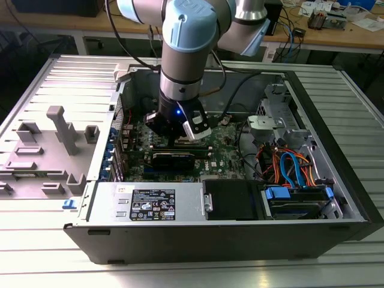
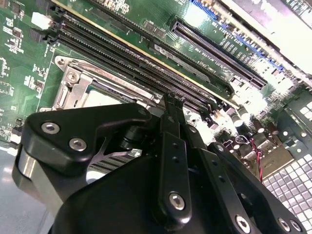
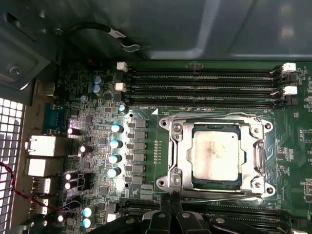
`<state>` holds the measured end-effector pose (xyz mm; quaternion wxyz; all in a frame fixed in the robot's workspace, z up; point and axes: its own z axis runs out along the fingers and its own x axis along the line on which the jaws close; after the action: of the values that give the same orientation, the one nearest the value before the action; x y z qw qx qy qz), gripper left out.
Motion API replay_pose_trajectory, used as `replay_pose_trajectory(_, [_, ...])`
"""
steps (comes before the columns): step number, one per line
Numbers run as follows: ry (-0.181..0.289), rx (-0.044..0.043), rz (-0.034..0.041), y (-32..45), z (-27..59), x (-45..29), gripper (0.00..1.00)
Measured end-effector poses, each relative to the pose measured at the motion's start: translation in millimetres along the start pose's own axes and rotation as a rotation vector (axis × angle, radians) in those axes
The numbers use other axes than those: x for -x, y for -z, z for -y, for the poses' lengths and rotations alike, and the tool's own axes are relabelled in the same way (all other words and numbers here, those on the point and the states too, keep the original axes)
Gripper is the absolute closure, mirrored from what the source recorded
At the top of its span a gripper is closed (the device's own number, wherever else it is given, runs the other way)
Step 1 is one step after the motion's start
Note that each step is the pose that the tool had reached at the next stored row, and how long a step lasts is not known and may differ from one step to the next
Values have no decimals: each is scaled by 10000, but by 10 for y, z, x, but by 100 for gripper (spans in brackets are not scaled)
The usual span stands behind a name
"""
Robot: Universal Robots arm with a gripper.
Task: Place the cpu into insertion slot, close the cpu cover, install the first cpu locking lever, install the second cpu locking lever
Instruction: 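Install the second cpu locking lever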
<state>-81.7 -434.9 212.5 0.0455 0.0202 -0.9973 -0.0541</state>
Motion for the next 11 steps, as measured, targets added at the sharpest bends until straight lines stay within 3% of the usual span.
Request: replay_pose_trajectory(11, [5, 36, 2, -27, -1, -11, 89])
